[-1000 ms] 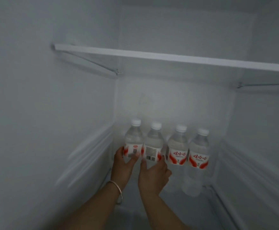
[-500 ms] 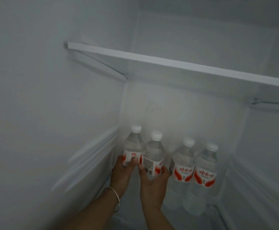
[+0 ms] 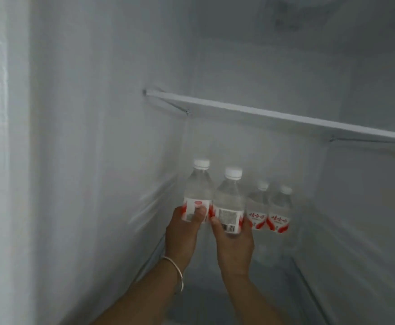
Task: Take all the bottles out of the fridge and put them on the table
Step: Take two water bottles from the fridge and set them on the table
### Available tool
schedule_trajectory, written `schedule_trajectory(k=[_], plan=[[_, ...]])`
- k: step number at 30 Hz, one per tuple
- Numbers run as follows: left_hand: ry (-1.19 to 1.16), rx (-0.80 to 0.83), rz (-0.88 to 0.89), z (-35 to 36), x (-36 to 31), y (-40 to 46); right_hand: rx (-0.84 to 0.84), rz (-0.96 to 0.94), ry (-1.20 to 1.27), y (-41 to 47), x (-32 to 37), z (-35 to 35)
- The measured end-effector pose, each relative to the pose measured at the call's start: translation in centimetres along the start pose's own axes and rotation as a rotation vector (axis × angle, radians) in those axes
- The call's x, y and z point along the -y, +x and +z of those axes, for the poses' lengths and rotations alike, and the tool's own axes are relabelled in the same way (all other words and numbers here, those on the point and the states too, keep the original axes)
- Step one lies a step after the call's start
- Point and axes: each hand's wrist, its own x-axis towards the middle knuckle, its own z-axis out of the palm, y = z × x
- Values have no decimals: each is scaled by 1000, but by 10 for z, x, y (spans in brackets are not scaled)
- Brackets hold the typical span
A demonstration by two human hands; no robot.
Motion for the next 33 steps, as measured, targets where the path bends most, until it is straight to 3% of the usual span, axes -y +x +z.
schedule_trajectory(k=[11,23,33], plan=[[-49,400,91,-70,-80,-179,-340,-65,-104,-177,107,-101],[-48,789,11,-102,-142,-403,-660,113,-324,-384,205,-254],[-128,1062,-92,-97,-198,-644,-902,178,-509,-561,280,-426]])
